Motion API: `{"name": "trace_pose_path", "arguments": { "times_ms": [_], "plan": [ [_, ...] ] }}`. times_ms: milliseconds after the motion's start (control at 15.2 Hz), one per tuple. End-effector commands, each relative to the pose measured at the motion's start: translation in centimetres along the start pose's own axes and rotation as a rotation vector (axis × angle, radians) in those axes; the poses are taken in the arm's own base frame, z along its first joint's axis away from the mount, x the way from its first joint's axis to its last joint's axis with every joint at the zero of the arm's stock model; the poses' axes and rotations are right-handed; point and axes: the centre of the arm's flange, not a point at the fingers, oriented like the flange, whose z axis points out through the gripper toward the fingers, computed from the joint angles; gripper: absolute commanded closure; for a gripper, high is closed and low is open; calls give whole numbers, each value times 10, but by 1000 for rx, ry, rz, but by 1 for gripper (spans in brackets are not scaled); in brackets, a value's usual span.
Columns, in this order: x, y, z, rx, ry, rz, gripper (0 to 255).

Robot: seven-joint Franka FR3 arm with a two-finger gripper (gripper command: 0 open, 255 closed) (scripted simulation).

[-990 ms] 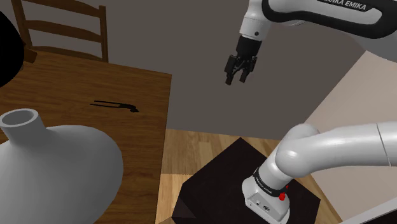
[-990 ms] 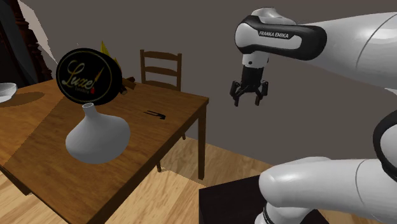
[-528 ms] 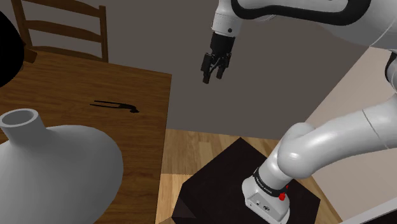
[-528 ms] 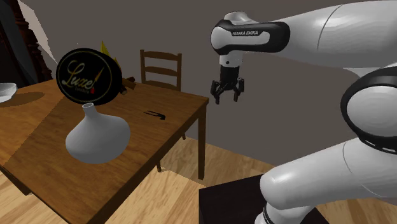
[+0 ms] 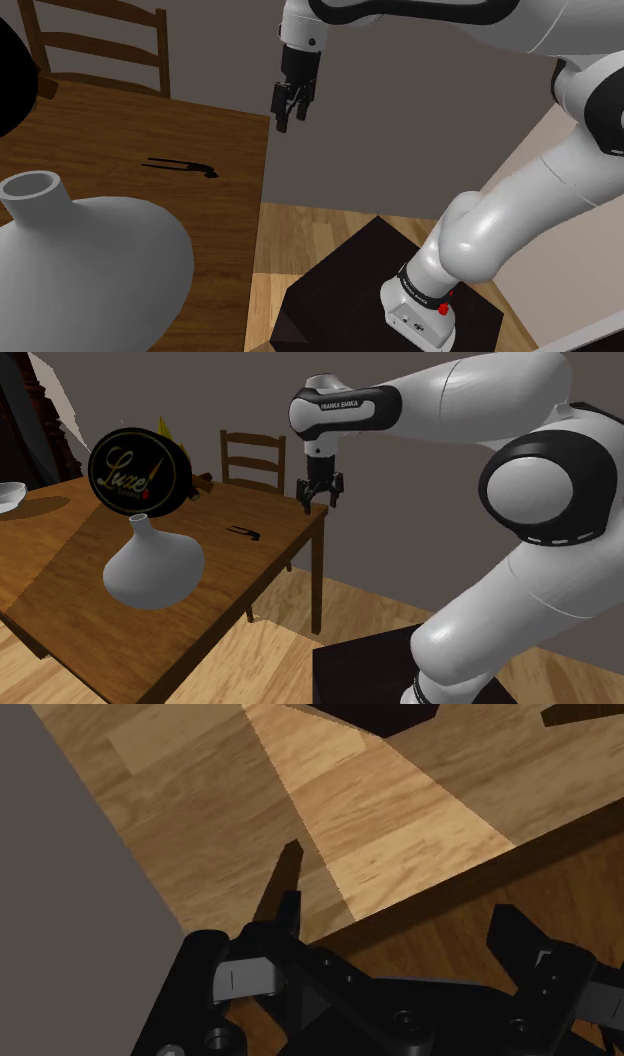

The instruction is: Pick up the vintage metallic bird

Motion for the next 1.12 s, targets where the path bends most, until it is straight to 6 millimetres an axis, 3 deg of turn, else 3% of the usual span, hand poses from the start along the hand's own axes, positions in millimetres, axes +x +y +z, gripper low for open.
{"name": "trace_pose_path", "arguments": {
  "times_ms": [0,528,1056],
  "plan": [
    [20,-21,3,-5,0,-57,0],
    [79,-111,12,-28,-2,-281,0],
    [116,-207,23,-50,-4,-496,0]
  ]
}}
